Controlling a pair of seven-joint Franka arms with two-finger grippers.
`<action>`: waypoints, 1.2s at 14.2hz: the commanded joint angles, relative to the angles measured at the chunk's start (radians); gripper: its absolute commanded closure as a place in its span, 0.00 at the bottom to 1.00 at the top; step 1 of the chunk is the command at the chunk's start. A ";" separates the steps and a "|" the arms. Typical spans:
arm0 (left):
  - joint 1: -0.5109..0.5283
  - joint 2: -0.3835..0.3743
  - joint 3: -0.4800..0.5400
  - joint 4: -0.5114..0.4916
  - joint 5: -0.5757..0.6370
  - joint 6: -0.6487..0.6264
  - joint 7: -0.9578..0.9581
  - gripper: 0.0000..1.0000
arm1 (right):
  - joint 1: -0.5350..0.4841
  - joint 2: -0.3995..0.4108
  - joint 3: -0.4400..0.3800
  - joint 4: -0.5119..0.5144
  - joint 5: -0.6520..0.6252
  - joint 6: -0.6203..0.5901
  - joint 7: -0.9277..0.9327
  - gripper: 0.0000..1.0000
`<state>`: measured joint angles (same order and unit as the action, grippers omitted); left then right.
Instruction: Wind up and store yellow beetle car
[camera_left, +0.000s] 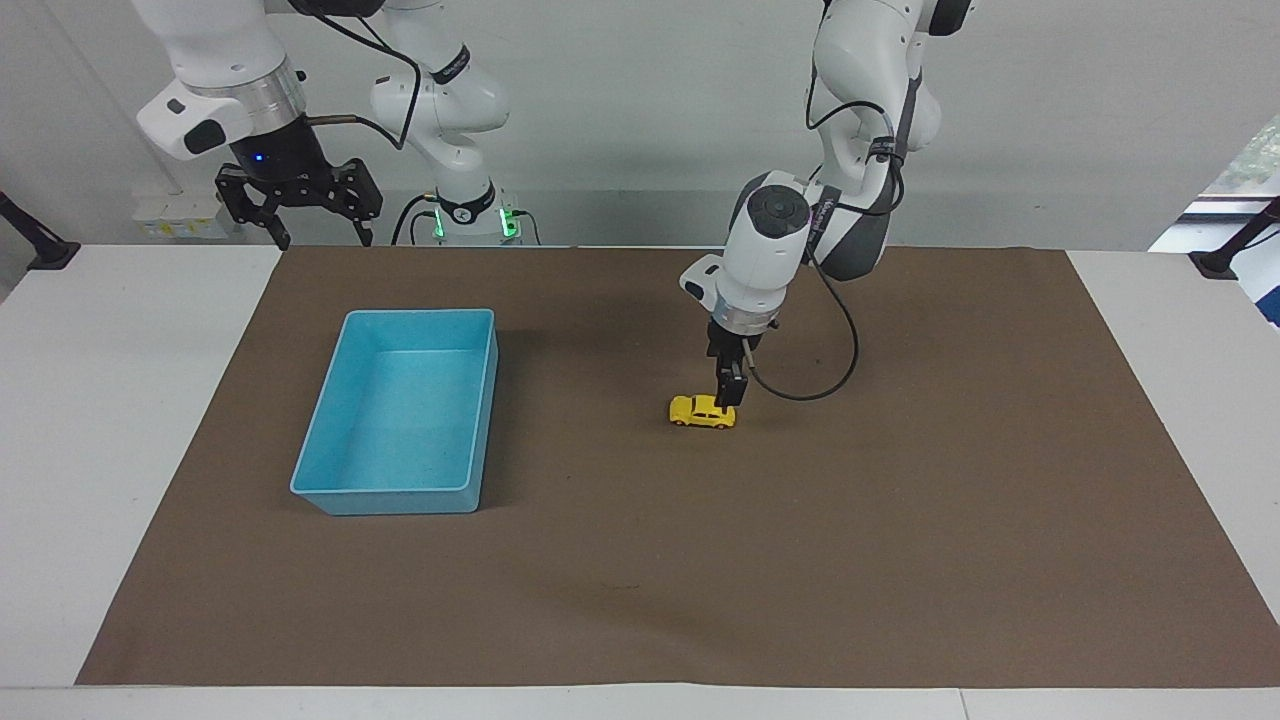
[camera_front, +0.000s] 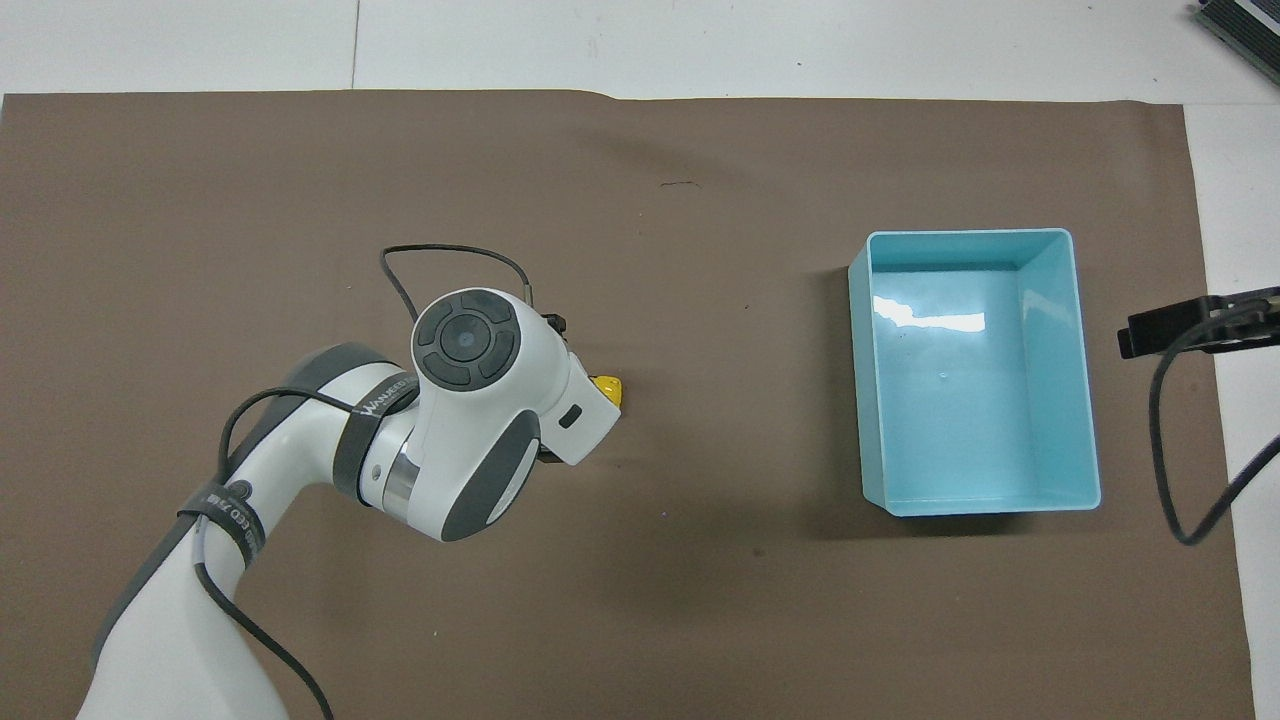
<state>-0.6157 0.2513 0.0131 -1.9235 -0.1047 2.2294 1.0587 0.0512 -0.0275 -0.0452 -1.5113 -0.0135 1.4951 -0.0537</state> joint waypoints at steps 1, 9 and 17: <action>-0.042 0.025 0.025 -0.028 0.005 0.059 -0.023 0.00 | -0.008 -0.005 0.004 0.003 0.006 -0.003 0.003 0.00; -0.053 0.088 0.025 -0.022 0.163 0.110 -0.135 0.71 | -0.008 -0.005 0.004 0.003 0.006 -0.003 0.005 0.00; -0.041 0.089 0.021 -0.028 0.178 0.113 -0.132 1.00 | -0.008 -0.005 0.004 0.003 0.006 -0.003 0.005 0.00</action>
<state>-0.6470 0.3447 0.0186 -1.9348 0.0529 2.3267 0.9443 0.0511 -0.0275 -0.0452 -1.5112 -0.0135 1.4951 -0.0538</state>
